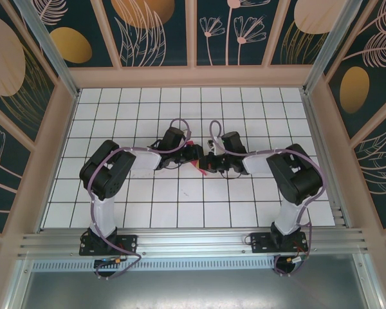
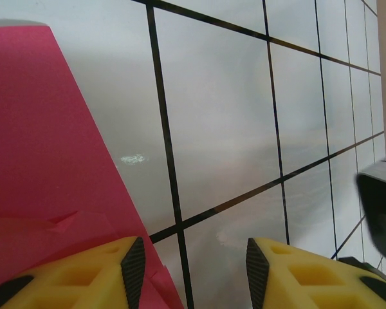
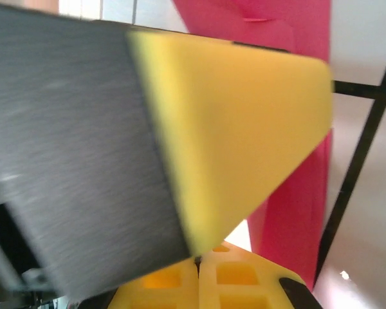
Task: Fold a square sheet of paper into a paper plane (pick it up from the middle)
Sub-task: Fold the wing for the fifth time at the center of the table.
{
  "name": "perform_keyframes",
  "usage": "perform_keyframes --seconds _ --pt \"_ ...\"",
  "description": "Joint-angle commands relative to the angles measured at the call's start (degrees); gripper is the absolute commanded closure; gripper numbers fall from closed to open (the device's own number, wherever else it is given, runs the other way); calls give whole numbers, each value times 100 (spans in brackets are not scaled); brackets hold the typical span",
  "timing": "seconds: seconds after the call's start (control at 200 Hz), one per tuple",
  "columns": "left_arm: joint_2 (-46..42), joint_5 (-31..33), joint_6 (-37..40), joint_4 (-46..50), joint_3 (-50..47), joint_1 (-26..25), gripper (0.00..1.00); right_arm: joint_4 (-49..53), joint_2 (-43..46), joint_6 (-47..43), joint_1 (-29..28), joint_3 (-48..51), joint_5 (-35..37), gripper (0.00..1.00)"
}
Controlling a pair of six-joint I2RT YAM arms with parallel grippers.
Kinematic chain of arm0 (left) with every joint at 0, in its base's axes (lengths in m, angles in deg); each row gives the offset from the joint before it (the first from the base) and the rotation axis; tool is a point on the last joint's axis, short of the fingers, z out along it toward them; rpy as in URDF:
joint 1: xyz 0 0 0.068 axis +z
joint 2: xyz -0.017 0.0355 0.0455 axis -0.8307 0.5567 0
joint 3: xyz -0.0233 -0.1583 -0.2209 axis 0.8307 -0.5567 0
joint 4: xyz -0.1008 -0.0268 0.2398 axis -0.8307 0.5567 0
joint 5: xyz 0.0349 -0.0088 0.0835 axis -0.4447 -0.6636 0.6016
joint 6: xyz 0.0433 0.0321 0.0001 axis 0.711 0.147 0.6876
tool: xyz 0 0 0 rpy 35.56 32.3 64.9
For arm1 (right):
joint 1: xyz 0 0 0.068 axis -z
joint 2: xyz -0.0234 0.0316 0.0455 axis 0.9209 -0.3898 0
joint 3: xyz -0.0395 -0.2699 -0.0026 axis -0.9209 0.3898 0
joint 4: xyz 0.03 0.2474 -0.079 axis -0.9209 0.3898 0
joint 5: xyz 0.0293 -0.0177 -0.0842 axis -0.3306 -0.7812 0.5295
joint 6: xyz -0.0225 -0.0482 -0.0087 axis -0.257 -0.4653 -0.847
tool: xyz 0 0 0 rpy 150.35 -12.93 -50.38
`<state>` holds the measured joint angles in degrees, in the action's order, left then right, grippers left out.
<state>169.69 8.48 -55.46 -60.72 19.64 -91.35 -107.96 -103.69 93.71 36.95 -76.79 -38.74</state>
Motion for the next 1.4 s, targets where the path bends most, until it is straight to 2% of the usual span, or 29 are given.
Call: perform_keyframes --seconds 0.0,0.37,0.826,1.166,1.396 --pt "152 -20 136 306 82 20 51 7 -226 139 44 -146 -67 95" --pt "155 -22 153 354 128 21 51 69 -503 144 173 91 -91 96" --pt "208 -4 179 406 166 22 51 860 -693 35 229 202 667 99" --pt "160 -21 189 425 157 22 52 1094 230 -22 202 -115 18 97" --pt "177 -48 176 414 177 26 51 1294 -30 -106 68 -338 -50 96"
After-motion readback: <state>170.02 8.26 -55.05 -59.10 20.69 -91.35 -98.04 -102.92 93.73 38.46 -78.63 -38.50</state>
